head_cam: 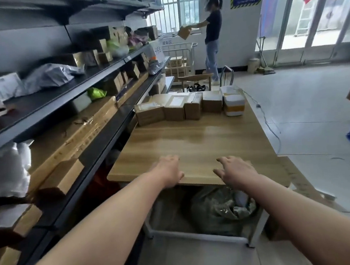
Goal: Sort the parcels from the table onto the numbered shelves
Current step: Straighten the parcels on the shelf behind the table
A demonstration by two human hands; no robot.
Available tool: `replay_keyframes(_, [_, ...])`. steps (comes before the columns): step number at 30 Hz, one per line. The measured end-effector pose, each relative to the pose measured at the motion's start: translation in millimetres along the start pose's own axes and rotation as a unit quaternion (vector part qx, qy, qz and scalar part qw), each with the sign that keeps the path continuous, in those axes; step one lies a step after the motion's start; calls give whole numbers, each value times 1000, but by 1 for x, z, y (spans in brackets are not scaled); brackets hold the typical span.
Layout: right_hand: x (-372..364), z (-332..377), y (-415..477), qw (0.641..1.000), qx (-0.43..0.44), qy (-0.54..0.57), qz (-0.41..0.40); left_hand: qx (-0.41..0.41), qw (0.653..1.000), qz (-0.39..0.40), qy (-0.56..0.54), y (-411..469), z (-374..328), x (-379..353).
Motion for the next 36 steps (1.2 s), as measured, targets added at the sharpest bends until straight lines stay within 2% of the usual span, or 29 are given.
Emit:
replay_keyframes(8, [65, -27, 111, 999, 48, 12, -14, 39, 999, -36, 3, 97, -8, 73])
replay_keyframes(15, [73, -17, 183, 997, 78, 10, 27, 66, 998, -7, -12, 148, 12, 85])
replay_keyframes(24, [91, 33, 283, 994, 98, -3, 47, 106, 994, -12, -27, 233, 104, 133])
replay_keyframes(30, [110, 87, 383, 995, 89, 8, 51, 99, 991, -9, -95, 328, 181, 175])
replay_keyframes(36, [124, 148, 481, 994, 75, 45, 63, 89, 990, 5, -107, 419, 250, 218])
Point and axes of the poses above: each hand's wrist, its own y-axis towards the middle knuckle, its own x-axis out of the back of the hand, z = x × y, the point moved 1 cm from there along y, towards the middle knuckle, and after that the axes turned 15 degrees about z, right-handed, at the moved point
